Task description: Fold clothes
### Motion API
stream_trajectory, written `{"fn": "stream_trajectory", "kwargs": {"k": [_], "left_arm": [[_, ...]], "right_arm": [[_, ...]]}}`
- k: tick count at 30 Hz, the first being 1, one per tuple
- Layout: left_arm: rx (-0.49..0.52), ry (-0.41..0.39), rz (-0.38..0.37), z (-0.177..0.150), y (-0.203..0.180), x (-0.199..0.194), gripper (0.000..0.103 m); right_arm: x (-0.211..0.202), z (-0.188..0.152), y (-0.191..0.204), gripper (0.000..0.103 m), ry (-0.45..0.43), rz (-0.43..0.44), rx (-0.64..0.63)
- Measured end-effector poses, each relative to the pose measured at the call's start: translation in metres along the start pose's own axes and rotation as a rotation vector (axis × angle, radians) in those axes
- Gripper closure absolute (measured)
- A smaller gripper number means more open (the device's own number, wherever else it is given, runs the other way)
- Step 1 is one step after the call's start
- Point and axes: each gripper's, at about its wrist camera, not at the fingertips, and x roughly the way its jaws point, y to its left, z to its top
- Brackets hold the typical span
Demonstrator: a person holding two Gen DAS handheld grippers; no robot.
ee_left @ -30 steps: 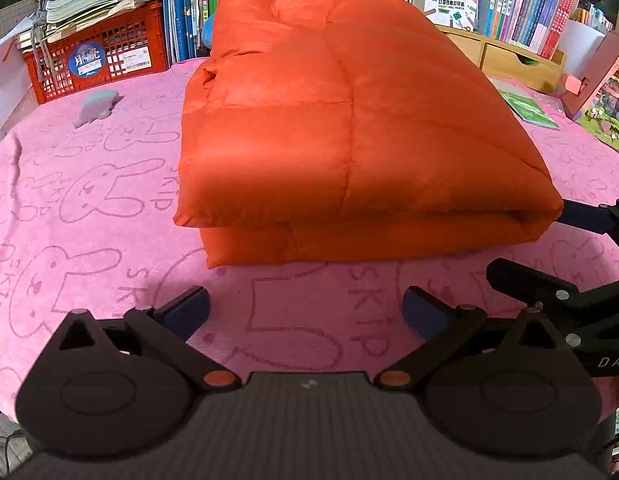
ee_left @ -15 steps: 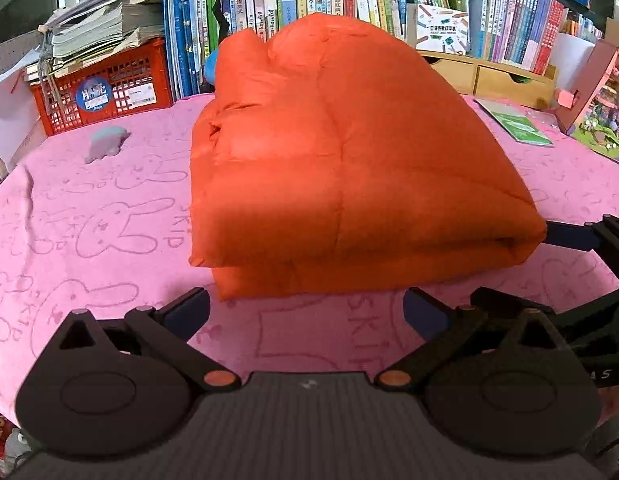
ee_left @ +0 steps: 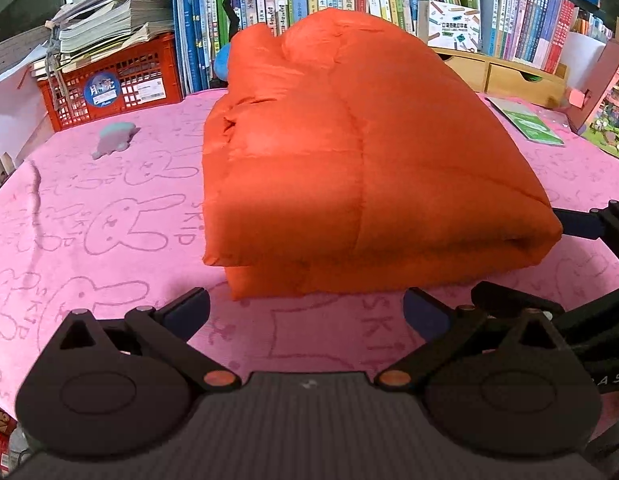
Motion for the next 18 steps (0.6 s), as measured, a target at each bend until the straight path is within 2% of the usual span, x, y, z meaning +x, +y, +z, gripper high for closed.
{"fn": "stream_trajectory", "kwargs": {"k": [8, 12, 18], "left_arm": [[0.008, 0.005, 0.027, -0.003, -0.0008, 0.0051, 0.0], [0.015, -0.023, 0.043, -0.0049, -0.0027, 0.0022, 0.0], [0.016, -0.031, 0.037, -0.0053, -0.0038, 0.0024, 0.0]], "right_arm": [[0.0002, 0.0025, 0.0023, 0.0, -0.002, 0.001, -0.013], [0.0003, 0.0018, 0.0029, 0.0, 0.001, -0.001, -0.014], [0.0003, 0.0004, 0.0014, 0.0, 0.002, -0.003, -0.007]]}}
